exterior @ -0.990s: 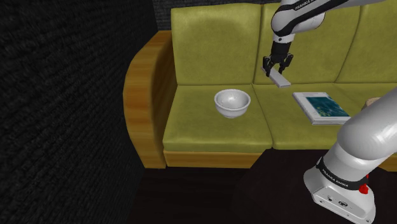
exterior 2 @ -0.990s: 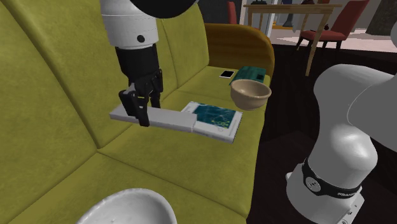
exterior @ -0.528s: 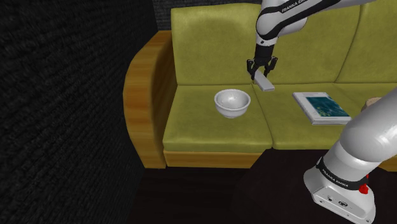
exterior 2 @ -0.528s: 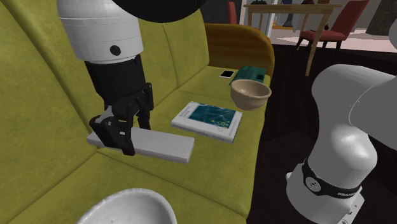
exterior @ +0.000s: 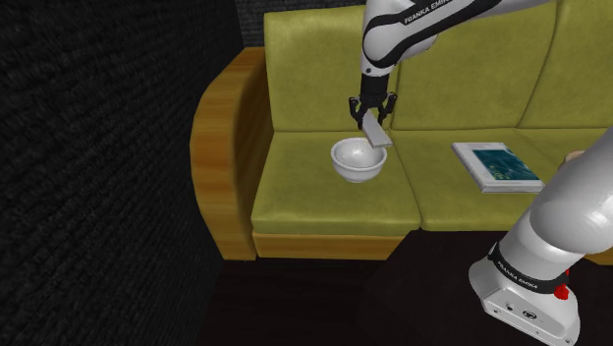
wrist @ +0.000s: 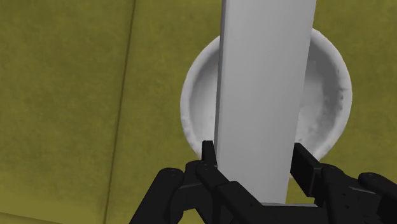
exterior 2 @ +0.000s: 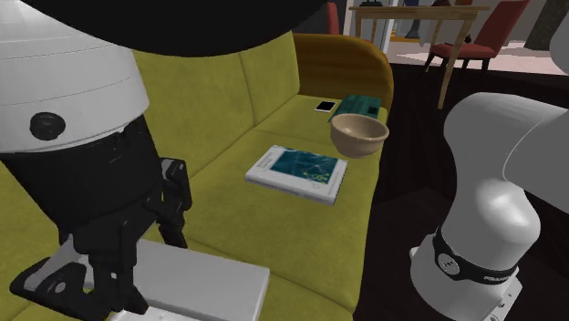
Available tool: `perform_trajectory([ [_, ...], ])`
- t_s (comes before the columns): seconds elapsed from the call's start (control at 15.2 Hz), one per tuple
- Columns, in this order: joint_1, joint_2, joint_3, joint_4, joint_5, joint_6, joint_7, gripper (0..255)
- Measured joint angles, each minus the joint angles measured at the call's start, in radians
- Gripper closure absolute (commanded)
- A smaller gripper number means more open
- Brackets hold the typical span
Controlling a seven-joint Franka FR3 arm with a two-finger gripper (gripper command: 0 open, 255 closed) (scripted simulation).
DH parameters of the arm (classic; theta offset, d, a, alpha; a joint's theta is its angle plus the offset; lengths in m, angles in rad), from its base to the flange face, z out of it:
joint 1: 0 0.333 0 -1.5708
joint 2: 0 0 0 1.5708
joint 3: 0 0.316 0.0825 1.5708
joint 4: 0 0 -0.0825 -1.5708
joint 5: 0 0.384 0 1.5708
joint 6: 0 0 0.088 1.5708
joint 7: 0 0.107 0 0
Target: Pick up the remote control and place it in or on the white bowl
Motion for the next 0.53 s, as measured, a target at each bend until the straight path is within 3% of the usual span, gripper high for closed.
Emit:
perform_trajectory([
  [0.53, 0.026, 0.061, 0.033, -0.012, 0.004, 0.071, 0.059, 255],
])
